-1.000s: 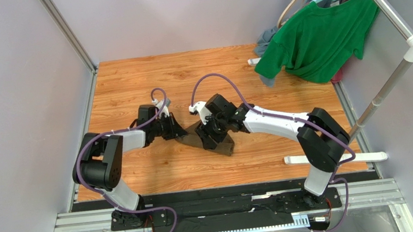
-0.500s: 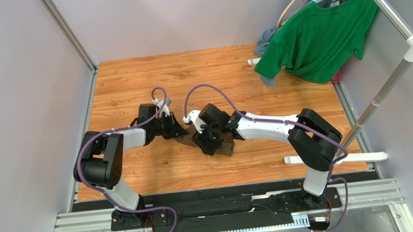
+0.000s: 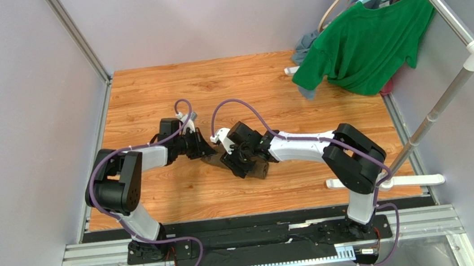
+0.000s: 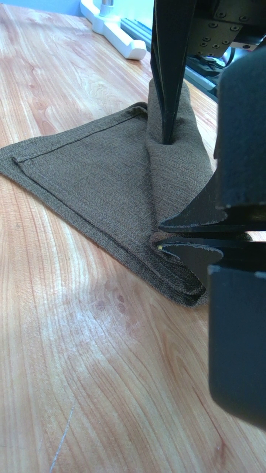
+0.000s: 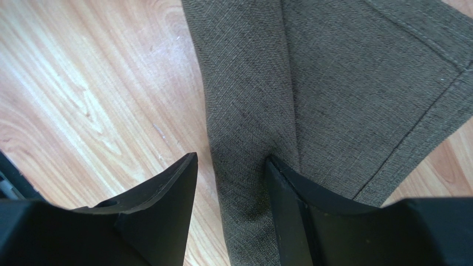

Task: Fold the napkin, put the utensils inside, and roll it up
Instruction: Roll the napkin with the utensil

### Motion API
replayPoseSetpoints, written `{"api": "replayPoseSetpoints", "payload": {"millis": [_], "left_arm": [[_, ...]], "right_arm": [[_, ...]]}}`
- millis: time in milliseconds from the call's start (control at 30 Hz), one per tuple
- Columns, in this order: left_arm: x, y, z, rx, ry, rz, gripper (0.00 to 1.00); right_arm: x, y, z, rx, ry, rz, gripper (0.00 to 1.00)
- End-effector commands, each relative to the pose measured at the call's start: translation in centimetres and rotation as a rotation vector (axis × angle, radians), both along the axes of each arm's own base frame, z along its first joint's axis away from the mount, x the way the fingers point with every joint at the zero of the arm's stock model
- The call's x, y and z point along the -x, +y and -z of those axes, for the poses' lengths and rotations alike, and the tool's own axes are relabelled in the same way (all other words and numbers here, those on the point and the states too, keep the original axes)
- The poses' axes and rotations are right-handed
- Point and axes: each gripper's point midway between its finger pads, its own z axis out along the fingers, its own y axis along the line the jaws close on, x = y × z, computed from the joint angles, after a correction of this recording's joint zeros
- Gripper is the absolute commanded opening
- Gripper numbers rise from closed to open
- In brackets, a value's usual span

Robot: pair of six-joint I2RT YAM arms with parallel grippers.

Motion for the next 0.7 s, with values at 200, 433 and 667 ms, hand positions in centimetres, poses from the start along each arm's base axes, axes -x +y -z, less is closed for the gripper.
{"api": "replayPoseSetpoints", "payload": {"millis": [200, 433, 667], "left_arm": [[-1.5, -0.6, -2.4, 0.027, -0.053, -0.011, 0.29], [-2.4, 0.4, -6.4, 0.023, -0.109, -0.132, 0.7], [-2.3, 3.2, -6.5, -0.091, -0.176, -0.246, 0.71]], "right_arm": [[0.1, -3.0, 5.0, 0.163, 0.034, 0.099, 0.38], [2.2, -2.8, 5.0, 0.112, 0.159, 0.042, 0.25], [3.4, -1.4, 3.4, 0.012, 0.307, 0.01, 0.23]]}}
